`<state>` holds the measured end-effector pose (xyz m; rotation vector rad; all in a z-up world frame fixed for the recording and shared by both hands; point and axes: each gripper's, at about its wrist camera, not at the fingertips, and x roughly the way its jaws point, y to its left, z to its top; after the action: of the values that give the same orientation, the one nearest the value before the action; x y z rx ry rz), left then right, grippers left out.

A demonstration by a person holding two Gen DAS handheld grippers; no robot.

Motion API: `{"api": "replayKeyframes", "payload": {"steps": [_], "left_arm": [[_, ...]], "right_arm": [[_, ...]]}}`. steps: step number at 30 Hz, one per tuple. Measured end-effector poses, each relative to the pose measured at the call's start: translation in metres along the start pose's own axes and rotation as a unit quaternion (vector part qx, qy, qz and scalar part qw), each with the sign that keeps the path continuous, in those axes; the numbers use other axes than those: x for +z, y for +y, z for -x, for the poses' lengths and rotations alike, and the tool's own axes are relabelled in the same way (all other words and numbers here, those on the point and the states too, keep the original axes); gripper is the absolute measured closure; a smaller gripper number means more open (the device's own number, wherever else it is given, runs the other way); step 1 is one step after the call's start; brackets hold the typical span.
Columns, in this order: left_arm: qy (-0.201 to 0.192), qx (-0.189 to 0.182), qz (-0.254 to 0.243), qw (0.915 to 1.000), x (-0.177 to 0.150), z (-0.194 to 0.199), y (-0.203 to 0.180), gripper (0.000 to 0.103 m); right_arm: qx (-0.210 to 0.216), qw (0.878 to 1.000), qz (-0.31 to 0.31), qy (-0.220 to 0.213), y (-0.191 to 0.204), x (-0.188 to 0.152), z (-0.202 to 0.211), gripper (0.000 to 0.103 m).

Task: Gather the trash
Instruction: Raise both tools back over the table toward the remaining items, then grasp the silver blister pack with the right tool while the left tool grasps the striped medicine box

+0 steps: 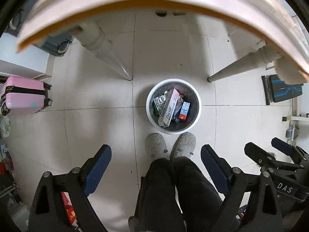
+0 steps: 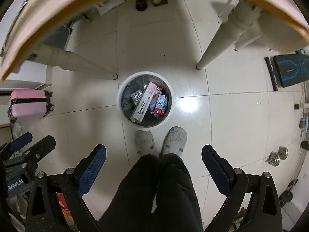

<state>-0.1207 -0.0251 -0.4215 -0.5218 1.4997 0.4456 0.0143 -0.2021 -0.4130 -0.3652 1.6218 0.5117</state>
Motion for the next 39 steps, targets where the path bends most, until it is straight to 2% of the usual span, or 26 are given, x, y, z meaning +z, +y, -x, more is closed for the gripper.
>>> {"api": "replayKeyframes", "payload": {"steps": [6,10,15,18,23,27,28,30,31,34,36,39], "left_arm": [[-0.028,0.002,0.001,0.9996,-0.007,0.061,0.006,0.009],[-0.065,0.012,0.004,0.9978,-0.001,0.103,0.013,0.009],[-0.103,0.022,0.039,0.9937,0.033,0.13,0.023,0.009],[-0.118,0.034,0.054,0.9909,0.065,0.139,0.024,0.009],[-0.127,0.062,0.06,0.9881,0.126,0.138,0.014,0.009],[-0.119,0.092,0.07,0.9862,0.187,0.126,-0.011,0.009],[-0.116,0.1,0.076,0.9853,0.205,0.121,-0.017,0.009],[-0.107,0.117,0.094,0.9829,0.239,0.11,-0.027,0.009],[-0.103,0.118,0.104,0.9822,0.253,0.107,-0.031,0.009],[-0.081,0.115,0.138,0.9804,0.303,0.091,-0.041,0.009],[-0.068,0.124,0.151,0.9784,0.334,0.081,-0.045,0.009],[-0.062,0.148,0.158,0.9743,0.368,0.072,-0.045,0.009]], "right_arm": [[0.006,1.0,0.013,-0.016,0.016,-0.015,0.075,0.003],[0.03,0.999,0.012,-0.031,0.024,-0.009,0.121,0.003],[0.055,0.996,-0.005,-0.065,0.029,0.028,0.172,0.003],[0.065,0.994,-0.015,-0.089,0.022,0.067,0.196,0.003],[0.042,0.994,0.003,-0.101,0.003,0.16,0.216,0.003],[0.003,0.994,0.025,-0.109,-0.024,0.264,0.224,0.003],[-0.005,0.994,0.016,-0.107,-0.038,0.305,0.223,0.003],[-0.007,0.995,-0.034,-0.096,-0.064,0.357,0.216,0.003],[0.021,0.993,-0.08,-0.088,-0.084,0.397,0.21,0.003],[0.057,0.98,-0.171,-0.081,-0.111,0.466,0.191,0.003],[0.061,0.973,-0.211,-0.071,-0.117,0.509,0.172,0.003],[0.044,0.972,-0.224,-0.058,-0.107,0.546,0.149,0.003]]}}
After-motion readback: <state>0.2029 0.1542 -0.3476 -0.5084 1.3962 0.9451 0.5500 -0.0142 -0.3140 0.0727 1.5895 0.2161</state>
